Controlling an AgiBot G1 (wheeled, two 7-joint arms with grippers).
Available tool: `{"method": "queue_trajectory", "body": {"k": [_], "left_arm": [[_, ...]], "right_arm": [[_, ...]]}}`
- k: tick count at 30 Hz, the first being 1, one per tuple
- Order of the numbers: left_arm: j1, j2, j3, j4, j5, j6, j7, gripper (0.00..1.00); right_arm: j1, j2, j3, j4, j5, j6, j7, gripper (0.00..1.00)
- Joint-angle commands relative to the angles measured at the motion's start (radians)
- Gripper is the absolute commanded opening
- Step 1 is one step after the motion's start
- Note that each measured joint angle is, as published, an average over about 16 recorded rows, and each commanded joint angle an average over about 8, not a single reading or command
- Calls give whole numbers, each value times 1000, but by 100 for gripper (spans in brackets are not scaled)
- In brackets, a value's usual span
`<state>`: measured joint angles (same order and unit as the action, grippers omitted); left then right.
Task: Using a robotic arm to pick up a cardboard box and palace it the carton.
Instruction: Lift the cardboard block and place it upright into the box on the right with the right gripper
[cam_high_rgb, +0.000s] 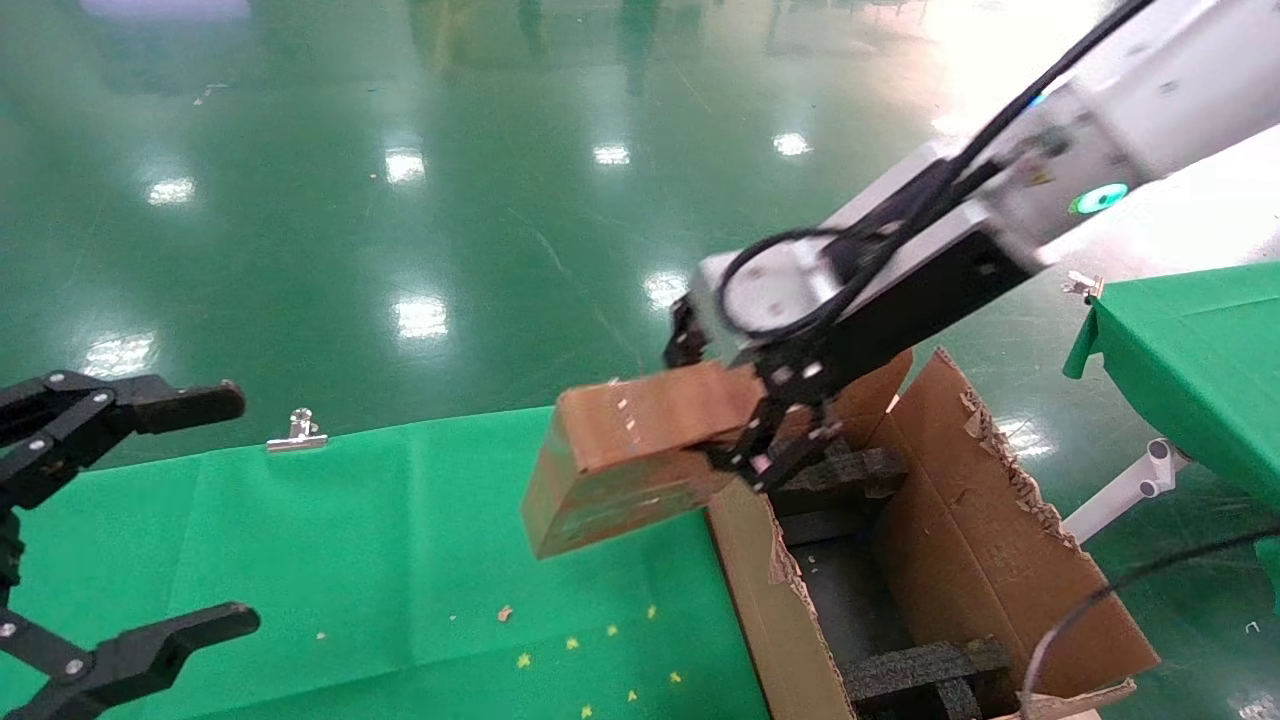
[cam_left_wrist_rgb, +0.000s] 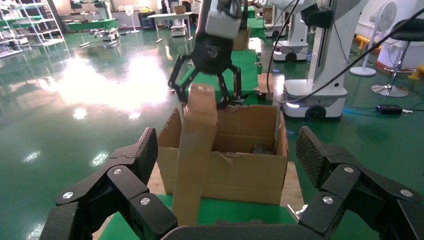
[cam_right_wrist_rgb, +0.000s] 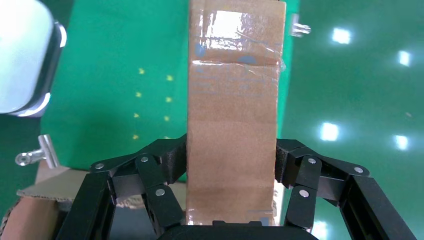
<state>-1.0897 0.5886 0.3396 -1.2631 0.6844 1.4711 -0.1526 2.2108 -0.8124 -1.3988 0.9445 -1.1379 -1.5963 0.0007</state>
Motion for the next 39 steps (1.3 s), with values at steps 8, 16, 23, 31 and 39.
{"method": "queue_trajectory", "body": {"k": [8, 16, 23, 31, 39], "left_arm": [[0, 0, 0, 0, 0, 0, 0, 100], [0, 0, 0, 0, 0, 0, 0, 100], [0, 0, 0, 0, 0, 0, 0, 100], [0, 0, 0, 0, 0, 0, 0, 100], [0, 0, 1, 0, 0, 0, 0, 100]], "right_arm": [[150, 113, -130, -42, 104, -4, -59, 0], [304, 217, -300, -110, 95, -1, -127, 0], [372, 272, -429, -210, 48, 4, -195, 0], [339, 311, -557, -306, 91, 2, -173, 0], [300, 329, -636, -401, 145, 24, -41, 0]]}}
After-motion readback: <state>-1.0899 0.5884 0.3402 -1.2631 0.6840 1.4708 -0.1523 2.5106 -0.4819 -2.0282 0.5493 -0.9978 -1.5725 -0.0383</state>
